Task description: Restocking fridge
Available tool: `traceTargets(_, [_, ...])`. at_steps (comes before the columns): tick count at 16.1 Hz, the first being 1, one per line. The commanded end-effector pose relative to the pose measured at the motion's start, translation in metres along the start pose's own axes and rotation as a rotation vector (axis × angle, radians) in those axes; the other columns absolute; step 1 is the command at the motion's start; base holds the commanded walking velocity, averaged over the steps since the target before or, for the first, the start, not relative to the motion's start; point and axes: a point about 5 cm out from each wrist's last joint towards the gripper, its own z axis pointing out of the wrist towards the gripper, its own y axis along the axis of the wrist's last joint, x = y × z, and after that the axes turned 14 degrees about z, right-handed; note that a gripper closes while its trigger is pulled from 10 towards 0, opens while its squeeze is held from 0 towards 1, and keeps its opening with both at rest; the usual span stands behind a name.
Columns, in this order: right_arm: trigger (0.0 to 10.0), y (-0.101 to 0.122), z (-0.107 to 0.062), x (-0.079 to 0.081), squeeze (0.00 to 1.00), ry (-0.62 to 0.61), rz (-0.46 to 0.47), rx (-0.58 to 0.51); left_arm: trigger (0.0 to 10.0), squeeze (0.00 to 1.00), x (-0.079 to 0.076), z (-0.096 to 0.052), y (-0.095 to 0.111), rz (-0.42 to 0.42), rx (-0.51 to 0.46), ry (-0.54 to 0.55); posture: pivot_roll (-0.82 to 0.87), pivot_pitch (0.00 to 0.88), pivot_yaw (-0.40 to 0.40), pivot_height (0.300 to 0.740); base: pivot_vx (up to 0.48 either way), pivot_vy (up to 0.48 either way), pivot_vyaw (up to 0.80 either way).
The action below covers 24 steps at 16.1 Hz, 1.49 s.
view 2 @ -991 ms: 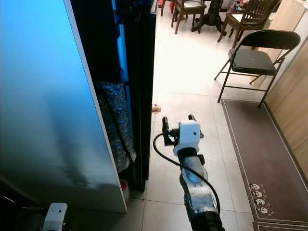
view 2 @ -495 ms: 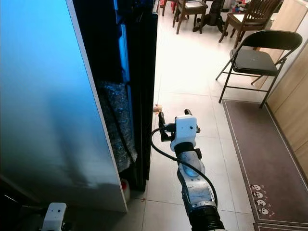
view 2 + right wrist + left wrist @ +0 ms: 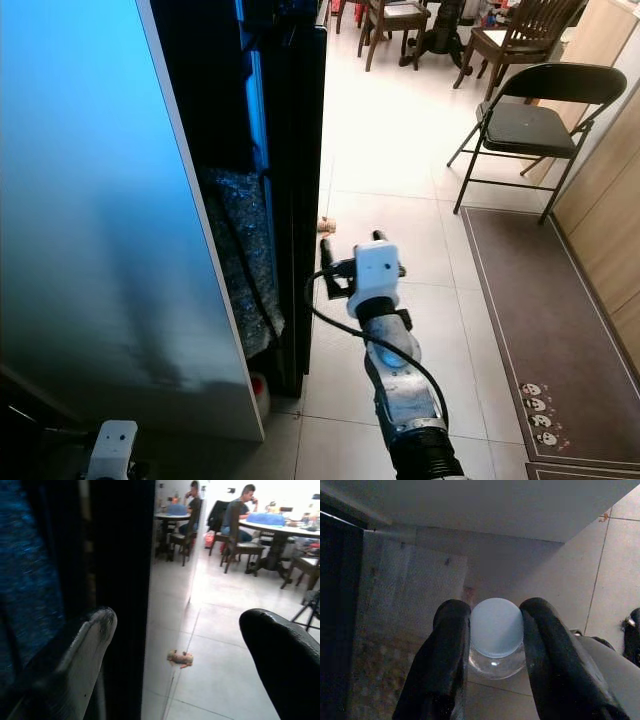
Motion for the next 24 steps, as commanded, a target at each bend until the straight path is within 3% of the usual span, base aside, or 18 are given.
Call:
traceTargets(1, [10.0, 0.0058, 0.0016, 0.0056, 0.0, 0.036, -0.029, -0.012, 10.0, 0.0, 0.0002, 0.0002, -0.0003, -0.012, 0.011, 0.006, -0.13, 0.0, -0.037, 0.74, 0.0, 0.0, 0.0])
traceTargets(13, [10.0, 0.0051, 0.0009, 0.0108, 0.0, 0.075, -0.015, -0.008, 10.0, 0.0, -0.0001, 0.0007, 0.0019, -0.015, 0.009, 0.003, -0.12, 0.004, -0.04, 0.74, 0.0, 0.0, 0.09])
traceTargets(24, [10.0, 0.0056, 0.0016, 0.0114, 0.0, 0.079, -0.014, -0.009, 10.0, 0.0, -0.0007, 0.0006, 0.0013, -0.015, 0.013, 0.004, -0.12, 0.005, -0.042, 0.74, 0.251, 0.0, 0.0])
